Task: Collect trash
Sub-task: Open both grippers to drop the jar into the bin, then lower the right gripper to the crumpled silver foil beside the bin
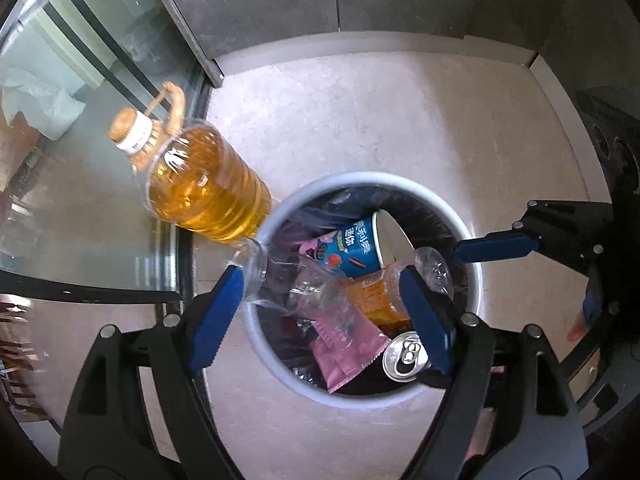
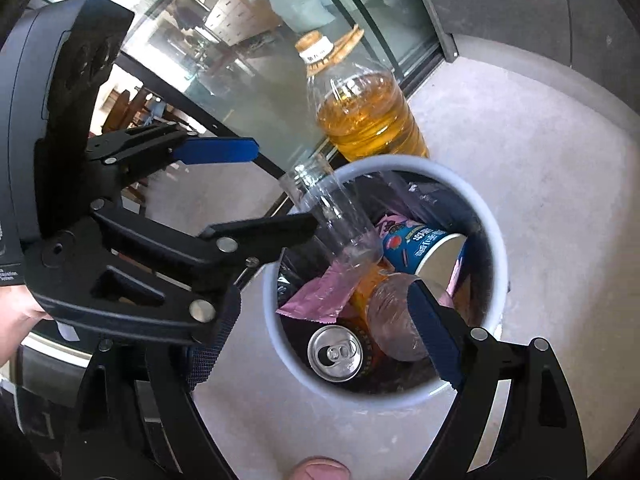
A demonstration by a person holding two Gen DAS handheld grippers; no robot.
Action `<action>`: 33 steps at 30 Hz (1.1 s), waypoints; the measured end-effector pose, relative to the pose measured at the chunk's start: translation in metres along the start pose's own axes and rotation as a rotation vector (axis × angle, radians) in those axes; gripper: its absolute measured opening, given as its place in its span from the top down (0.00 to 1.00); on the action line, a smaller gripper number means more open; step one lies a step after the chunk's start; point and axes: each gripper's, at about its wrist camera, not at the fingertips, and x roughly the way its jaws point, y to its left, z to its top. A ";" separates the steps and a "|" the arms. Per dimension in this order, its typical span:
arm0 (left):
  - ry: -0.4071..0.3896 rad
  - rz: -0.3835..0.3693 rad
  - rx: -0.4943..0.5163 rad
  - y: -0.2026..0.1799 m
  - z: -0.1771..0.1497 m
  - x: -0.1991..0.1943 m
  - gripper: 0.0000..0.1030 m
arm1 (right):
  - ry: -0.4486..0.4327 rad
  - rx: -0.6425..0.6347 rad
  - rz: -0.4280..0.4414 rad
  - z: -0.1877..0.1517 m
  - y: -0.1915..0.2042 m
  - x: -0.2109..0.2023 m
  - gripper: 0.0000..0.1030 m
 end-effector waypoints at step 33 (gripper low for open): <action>0.050 -0.016 -0.059 -0.064 0.006 -0.081 0.06 | 0.007 0.146 -0.152 -0.032 -0.047 -0.111 0.18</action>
